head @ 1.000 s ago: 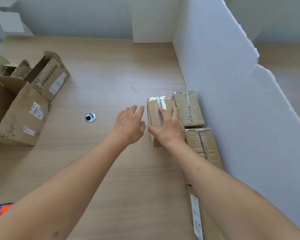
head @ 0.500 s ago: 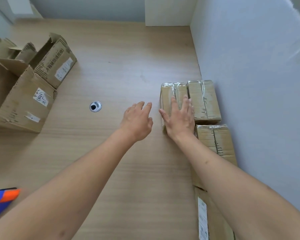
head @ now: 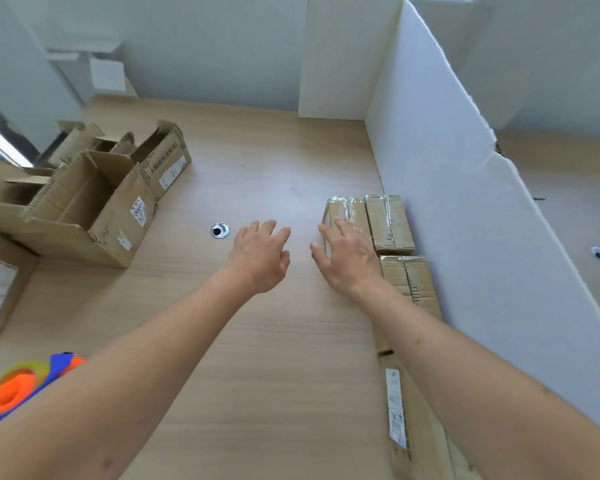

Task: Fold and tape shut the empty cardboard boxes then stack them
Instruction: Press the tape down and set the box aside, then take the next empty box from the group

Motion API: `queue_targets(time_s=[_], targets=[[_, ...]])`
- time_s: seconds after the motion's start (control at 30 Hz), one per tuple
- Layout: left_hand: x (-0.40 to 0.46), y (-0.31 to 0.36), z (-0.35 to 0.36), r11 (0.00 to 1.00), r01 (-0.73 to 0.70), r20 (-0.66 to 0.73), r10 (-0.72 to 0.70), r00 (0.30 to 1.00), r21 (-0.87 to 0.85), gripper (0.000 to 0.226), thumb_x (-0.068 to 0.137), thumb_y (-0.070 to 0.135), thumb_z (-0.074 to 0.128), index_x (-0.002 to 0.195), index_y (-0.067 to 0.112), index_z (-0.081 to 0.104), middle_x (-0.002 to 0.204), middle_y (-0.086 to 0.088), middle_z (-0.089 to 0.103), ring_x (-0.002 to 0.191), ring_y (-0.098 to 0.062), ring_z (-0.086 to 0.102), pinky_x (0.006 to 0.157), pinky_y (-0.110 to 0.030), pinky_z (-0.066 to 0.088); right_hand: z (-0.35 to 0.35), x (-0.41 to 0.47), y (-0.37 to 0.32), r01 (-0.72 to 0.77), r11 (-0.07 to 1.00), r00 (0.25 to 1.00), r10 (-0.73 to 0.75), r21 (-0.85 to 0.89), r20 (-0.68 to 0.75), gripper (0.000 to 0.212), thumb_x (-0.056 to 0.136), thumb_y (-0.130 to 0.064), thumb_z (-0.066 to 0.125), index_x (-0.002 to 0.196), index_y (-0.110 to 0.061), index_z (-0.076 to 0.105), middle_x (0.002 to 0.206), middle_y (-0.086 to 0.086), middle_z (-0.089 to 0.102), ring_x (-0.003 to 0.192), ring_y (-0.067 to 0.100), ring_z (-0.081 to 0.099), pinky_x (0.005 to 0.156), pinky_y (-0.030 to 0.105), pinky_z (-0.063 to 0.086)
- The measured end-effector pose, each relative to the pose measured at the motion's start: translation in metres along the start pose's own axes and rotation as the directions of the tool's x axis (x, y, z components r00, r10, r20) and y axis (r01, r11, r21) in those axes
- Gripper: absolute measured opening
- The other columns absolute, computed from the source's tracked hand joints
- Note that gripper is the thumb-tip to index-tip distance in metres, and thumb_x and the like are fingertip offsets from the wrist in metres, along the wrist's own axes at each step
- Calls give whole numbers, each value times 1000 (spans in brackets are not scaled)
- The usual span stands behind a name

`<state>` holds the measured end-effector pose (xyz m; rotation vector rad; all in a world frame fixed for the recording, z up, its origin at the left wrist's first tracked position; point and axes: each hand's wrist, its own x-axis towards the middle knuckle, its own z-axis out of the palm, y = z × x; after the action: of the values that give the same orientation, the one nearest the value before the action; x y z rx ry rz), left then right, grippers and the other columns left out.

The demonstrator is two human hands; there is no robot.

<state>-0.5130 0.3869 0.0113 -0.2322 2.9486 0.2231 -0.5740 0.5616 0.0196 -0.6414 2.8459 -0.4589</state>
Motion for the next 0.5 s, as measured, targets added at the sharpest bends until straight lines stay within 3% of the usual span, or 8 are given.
queue_targets(time_s=[0.2, 0.5], targets=[[-60, -13, -40, 999, -9, -53, 11, 999, 33, 55, 105, 42, 39, 157, 23, 32, 161, -9, 33, 148, -38, 27, 121, -49, 22, -29, -45, -48, 44, 998, 998, -46, -45, -32, 59, 103, -56, 38, 154, -25, 42, 166, 9, 28, 156, 31, 12, 125, 47, 19], [-155, -41, -85, 995, 97, -149, -91, 985, 32, 58, 105, 47, 37, 159, 27, 28, 164, -8, 29, 152, -37, 21, 123, -53, 16, -69, -103, -117, 220, 969, 974, -225, -113, -33, 59, 105, -57, 33, 154, -25, 42, 166, 8, 28, 155, 30, 18, 123, 44, 19]])
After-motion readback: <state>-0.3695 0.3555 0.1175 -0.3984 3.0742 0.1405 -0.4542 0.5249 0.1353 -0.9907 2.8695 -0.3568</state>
